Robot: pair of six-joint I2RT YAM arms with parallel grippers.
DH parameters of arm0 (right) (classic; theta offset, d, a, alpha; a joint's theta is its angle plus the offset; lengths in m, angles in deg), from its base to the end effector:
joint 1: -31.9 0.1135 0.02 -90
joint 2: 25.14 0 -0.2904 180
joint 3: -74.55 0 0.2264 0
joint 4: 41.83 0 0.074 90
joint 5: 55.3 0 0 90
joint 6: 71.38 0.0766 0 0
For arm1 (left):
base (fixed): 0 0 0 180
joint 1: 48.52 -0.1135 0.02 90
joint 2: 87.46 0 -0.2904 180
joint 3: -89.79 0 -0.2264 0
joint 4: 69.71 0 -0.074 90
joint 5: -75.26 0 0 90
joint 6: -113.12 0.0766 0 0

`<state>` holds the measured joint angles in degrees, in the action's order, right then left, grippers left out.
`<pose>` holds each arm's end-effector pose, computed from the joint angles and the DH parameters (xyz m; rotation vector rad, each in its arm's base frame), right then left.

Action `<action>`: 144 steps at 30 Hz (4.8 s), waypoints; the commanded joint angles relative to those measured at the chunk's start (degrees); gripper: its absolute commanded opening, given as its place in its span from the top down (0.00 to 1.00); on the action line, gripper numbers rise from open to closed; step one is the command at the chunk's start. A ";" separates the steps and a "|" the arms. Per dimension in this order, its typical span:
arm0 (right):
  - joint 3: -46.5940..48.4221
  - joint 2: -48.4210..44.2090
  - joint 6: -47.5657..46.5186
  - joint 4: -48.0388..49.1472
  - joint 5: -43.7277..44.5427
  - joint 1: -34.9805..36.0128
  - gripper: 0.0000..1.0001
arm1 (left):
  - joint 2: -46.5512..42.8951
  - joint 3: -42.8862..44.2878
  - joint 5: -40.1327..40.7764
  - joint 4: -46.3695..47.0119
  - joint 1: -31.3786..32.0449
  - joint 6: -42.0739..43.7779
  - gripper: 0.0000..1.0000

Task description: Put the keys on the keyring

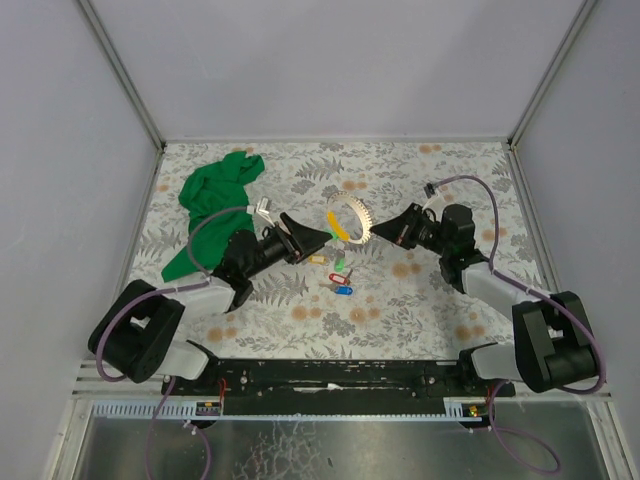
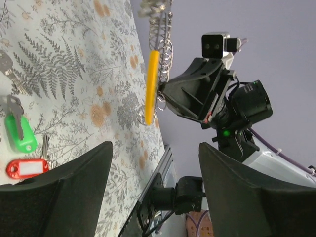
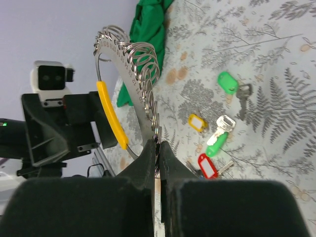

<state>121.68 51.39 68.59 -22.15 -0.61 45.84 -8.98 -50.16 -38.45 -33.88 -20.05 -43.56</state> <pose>0.2651 0.1114 0.2617 0.0996 1.9068 1.3210 0.2344 -0.1621 0.2508 -0.2529 1.8552 -1.5550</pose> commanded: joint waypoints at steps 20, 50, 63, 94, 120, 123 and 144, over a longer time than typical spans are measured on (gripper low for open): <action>-1.87 -4.63 4.02 9.47 4.69 5.52 1.00 | 10.74 6.06 9.41 17.48 3.26 -0.39 0.75; 9.94 -23.56 -34.66 -27.28 7.61 5.54 0.32 | -13.94 33.24 9.83 -66.57 3.09 55.86 1.00; 12.68 -18.78 -35.81 -22.71 -4.23 5.55 0.31 | -12.47 40.72 5.67 -81.20 6.15 73.33 1.00; 16.29 -0.85 -30.46 -9.08 -9.07 16.90 0.37 | -7.19 37.34 17.32 -85.98 18.85 83.47 1.00; 29.36 3.86 -41.19 -44.90 14.97 20.67 0.46 | -12.35 32.74 21.91 -82.22 19.17 84.40 1.00; 29.25 2.47 -41.81 -46.77 16.51 20.61 0.47 | -12.25 32.49 22.00 -82.18 19.28 84.65 1.00; 34.47 6.40 -36.14 -41.07 -1.07 23.54 0.44 | -10.70 31.47 24.35 -82.29 21.92 86.31 1.00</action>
<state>151.50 56.35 32.00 -62.11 1.22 67.54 -19.84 -18.51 -15.89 -120.15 1.04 41.58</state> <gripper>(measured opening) 0.555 0.034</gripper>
